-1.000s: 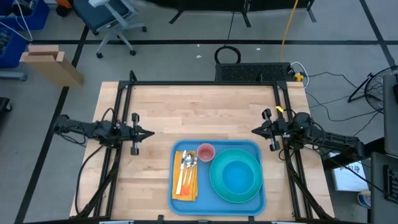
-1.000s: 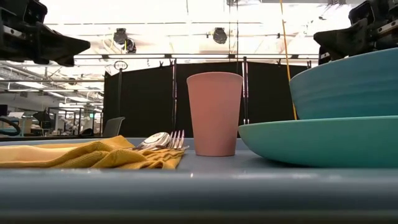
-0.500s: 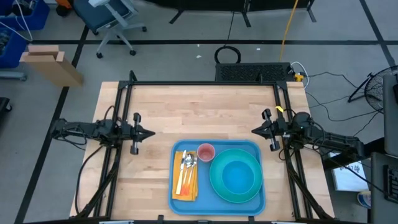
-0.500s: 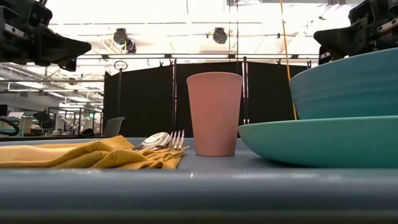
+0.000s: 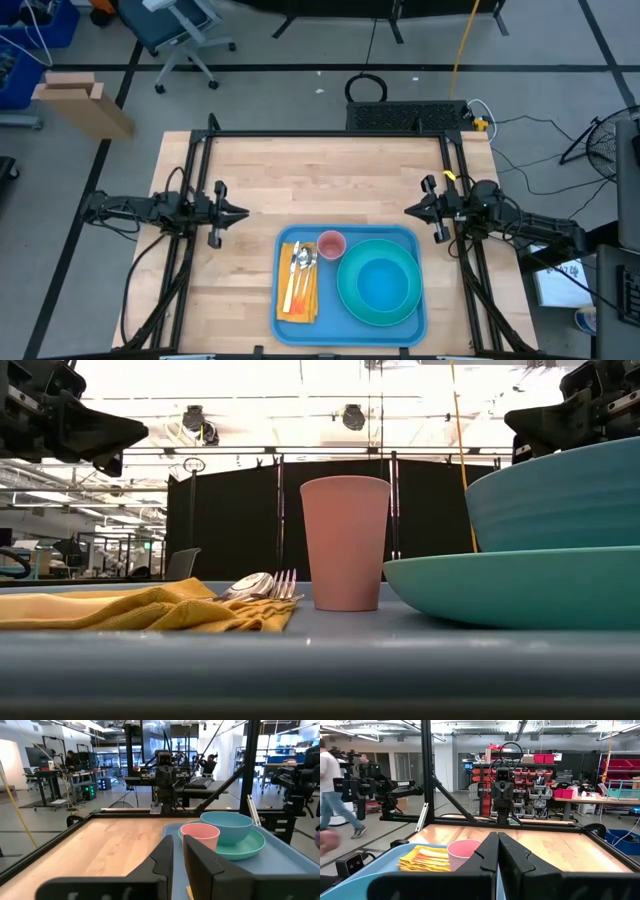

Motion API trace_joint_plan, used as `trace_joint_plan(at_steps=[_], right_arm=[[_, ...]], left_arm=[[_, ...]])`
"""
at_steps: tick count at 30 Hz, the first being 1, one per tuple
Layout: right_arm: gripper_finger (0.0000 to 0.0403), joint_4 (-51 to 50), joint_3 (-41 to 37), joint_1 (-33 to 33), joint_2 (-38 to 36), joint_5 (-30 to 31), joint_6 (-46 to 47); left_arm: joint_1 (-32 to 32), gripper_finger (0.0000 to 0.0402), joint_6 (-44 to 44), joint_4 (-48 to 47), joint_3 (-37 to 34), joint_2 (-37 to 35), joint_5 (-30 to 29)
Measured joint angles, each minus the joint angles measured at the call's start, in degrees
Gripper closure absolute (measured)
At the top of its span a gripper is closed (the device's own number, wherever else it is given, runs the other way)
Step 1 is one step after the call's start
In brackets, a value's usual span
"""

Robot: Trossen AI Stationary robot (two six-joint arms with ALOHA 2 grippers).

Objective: Set up tray
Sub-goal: Return to Home Position

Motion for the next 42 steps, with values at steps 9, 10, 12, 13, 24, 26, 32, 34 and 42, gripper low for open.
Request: trace_joint_plan(at_steps=[9, 10, 12, 13, 24, 26, 32, 34, 42], right_arm=[[0.0403, 0.0, 0.0, 0.0, 0.0, 0.0, 0.0], [0.0403, 0.0, 0.0, 0.0, 0.0, 0.0, 0.0], [0.0403, 0.0, 0.0, 0.0, 0.0, 0.0, 0.0], [0.0403, 0.0, 0.0, 0.0, 0.0, 0.0, 0.0], [0.0403, 0.0, 0.0, 0.0, 0.0, 0.0, 0.0], [0.0403, 0.0, 0.0, 0.0, 0.0, 0.0, 0.0], [0.0403, 0.0, 0.0, 0.0, 0.0, 0.0, 0.0], [0.0403, 0.0, 0.0, 0.0, 0.0, 0.0, 0.0], [0.0403, 0.0, 0.0, 0.0, 0.0, -0.1, 0.0]], left_arm=[[0.0, 0.0346, 0.0, 0.2, 0.0, 0.0, 0.0], [0.0, 0.0347, 0.0, 0.2, 0.0, 0.0, 0.0], [0.0, 0.0351, 0.0, 0.2, 0.0, 0.0, 0.0], [0.0, 0.0352, 0.0, 0.2, 0.0, 0.0, 0.0], [0.0, 0.0365, 0.0, 0.3, 0.0, 0.0, 0.0], [0.0, 0.0365, 0.0, 0.3, 0.0, 0.0, 0.0], [0.0, 0.0364, 0.0, 0.3, 0.0, 0.0, 0.0], [0.0, 0.0364, 0.0, 0.3, 0.0, 0.0, 0.0], [0.0, 0.0364, 0.0, 0.3, 0.0, 0.0, 0.0]])
